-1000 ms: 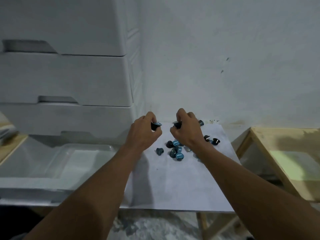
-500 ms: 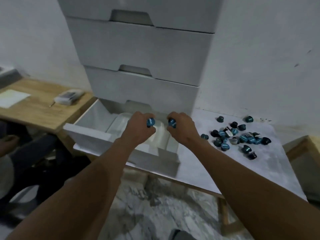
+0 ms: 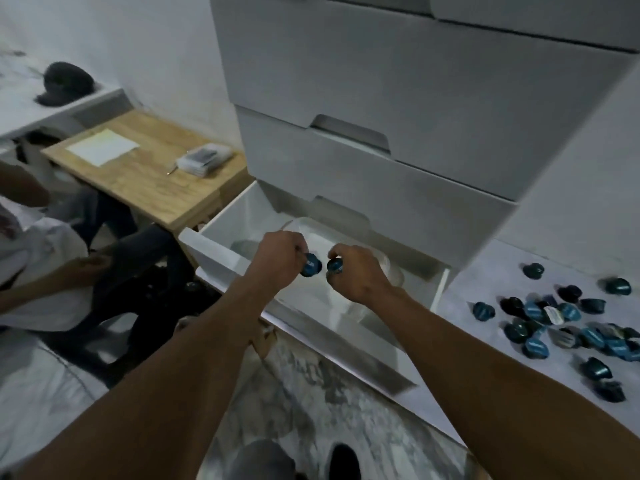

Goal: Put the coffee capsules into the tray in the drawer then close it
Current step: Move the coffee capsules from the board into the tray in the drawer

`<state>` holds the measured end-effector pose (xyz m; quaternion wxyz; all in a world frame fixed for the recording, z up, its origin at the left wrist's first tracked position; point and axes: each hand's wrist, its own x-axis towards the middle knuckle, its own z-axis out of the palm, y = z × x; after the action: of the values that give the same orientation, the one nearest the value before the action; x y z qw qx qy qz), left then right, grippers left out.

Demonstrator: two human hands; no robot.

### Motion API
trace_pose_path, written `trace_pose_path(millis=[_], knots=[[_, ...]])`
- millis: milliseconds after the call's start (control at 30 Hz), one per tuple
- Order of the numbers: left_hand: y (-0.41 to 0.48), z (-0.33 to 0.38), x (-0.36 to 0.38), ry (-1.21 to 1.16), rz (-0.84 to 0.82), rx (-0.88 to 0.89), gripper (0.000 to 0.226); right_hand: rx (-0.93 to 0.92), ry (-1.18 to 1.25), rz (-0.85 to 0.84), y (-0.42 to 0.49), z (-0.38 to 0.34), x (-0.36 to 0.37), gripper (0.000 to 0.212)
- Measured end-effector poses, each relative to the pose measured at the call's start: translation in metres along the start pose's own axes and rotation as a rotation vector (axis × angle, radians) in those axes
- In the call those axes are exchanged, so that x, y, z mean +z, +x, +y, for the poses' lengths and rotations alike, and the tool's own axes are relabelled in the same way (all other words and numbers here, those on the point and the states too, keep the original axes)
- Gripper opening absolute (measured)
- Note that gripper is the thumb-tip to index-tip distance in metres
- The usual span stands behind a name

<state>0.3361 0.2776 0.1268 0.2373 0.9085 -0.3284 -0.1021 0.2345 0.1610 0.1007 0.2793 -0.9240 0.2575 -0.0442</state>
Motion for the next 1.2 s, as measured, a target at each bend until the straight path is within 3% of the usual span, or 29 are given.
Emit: trace_pose_path(millis=[267,433,567,733,967,1200], knots=[[0.038,-0.006,0.024,-0.018,-0.160,-0.069,0.016,0.279,0.149,-0.048,0.015,-0.008,0.037,0.022],[0.074,-0.017,0.006,-0.181,-0.377,0.066,0.009,0.364,0.176,0.102,0.043,-0.025,0.039,0.018],[0.096,-0.034,-0.006,-0.319,-0.505,0.204,0.017,0.478,0.203,0.171,0.055,-0.042,0.048,0.027],[0.113,-0.050,-0.014,-0.310,-0.627,0.278,0.017,0.612,0.196,0.215,0.057,-0.060,0.055,0.029],[0.131,-0.061,-0.008,-0.243,-0.691,0.312,0.021,0.749,0.265,0.231,0.050,-0.050,0.056,0.030],[0.138,-0.064,0.010,-0.089,-0.586,0.361,0.022,0.692,0.237,0.140,0.060,-0.032,0.055,0.039]])
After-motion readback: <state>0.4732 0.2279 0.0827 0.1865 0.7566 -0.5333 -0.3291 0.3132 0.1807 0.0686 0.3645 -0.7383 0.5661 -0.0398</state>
